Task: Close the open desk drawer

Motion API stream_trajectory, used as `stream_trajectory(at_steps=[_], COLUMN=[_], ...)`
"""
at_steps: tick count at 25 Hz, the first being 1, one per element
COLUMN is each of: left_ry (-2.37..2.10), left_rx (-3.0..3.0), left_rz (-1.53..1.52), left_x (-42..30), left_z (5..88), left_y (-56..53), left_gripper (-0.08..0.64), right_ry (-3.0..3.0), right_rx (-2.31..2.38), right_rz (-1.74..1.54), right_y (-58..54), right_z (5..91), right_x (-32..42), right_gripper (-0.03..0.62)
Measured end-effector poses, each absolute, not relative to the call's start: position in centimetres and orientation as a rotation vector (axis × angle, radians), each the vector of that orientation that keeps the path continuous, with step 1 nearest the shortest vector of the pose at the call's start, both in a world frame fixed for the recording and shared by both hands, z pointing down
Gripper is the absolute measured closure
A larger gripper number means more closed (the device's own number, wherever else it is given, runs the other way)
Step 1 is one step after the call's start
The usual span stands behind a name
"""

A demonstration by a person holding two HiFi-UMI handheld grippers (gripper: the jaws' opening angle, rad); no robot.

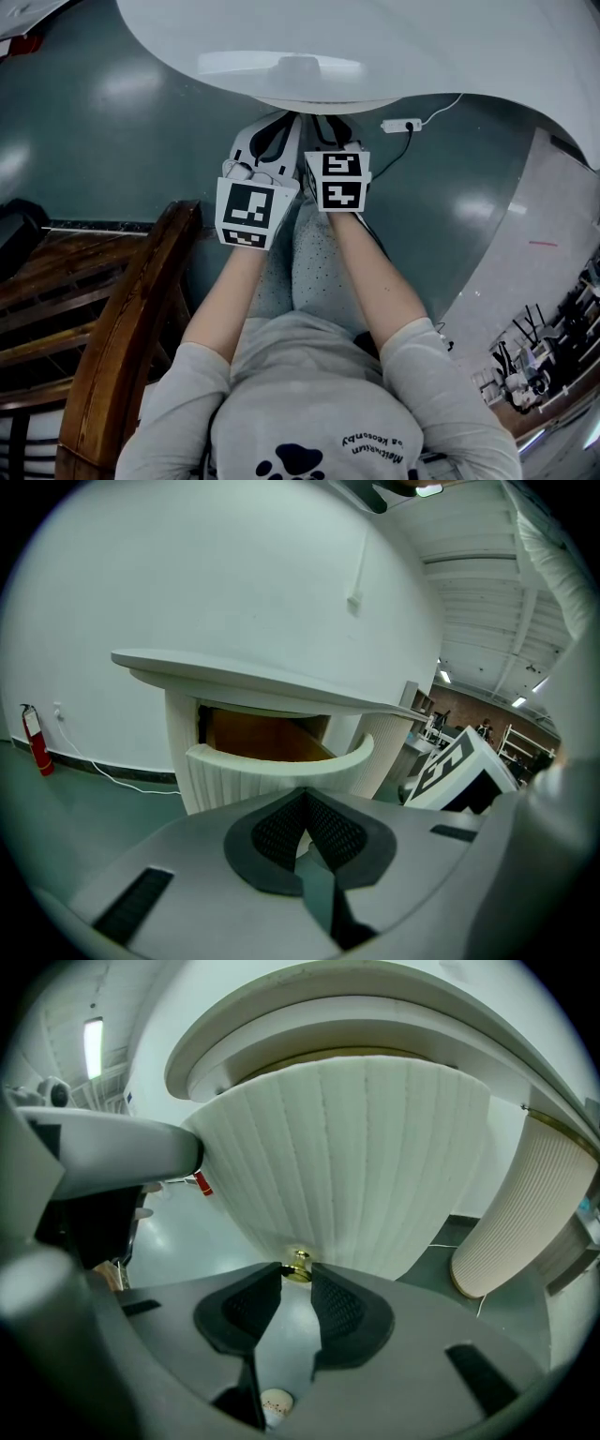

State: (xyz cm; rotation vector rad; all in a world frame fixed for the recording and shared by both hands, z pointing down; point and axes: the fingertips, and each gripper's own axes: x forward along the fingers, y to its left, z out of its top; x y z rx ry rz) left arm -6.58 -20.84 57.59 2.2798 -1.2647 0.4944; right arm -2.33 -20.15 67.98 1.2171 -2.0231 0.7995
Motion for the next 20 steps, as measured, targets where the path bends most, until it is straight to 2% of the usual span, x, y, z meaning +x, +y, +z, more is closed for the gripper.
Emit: stream_trajectory(at_steps=[20], left_ry=[-1.299], left_rx=[2.367], left_rz=[0.463], left_x=[-6.9], left_z=[57.3], left_y=[-25.8], left_gripper=[0.551], right_ry=[-2.055], right_rx=[1.245], right_rz=[0.73], right_y=[-25.2], right_z=[67.6], right_x=[-2.7], right_gripper=[0.483])
